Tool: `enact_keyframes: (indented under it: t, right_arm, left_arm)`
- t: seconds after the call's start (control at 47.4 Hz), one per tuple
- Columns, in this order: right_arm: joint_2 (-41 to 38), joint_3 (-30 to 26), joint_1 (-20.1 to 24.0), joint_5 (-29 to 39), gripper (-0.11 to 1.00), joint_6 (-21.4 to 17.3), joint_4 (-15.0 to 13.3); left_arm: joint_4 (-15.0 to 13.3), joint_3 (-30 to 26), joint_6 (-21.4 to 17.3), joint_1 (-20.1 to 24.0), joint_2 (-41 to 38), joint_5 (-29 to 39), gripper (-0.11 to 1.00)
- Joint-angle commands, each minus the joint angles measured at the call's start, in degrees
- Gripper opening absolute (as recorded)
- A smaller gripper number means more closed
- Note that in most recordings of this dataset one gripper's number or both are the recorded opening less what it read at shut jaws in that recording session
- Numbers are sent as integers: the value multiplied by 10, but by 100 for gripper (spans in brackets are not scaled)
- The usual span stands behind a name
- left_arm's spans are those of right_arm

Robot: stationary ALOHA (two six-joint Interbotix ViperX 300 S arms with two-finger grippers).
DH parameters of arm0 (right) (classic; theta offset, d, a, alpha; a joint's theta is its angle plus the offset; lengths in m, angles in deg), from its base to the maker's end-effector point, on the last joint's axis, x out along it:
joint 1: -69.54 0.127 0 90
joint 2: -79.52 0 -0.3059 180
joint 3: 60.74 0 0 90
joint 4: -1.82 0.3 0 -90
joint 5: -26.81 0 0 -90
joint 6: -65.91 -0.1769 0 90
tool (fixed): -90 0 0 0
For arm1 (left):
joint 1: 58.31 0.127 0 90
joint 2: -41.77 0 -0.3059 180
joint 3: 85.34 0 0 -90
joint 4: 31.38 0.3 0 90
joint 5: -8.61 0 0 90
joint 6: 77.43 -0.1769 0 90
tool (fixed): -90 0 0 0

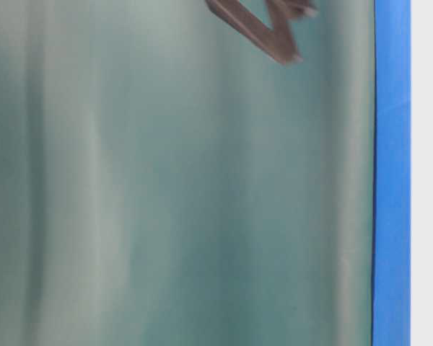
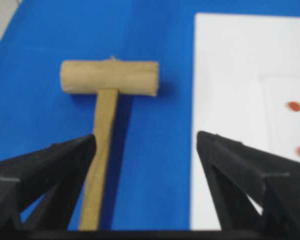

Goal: Hit the mark with a hammer.
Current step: 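Move the right gripper down to the wooden mallet's handle end, then close the right gripper on the mallet handle and start lifting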

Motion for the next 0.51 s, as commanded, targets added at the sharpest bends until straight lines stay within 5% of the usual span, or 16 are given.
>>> enact_keyframes:
  t: [0.0,0.485]
  right_arm:
    - [-48,-35,10,-21,91,0,11]
    - [-267,-171,43,-25,91,0,35]
  left_arm:
    - [-1,-11,1,1,-4,-3,0]
    - [0,-9,0,1,-1,12,0]
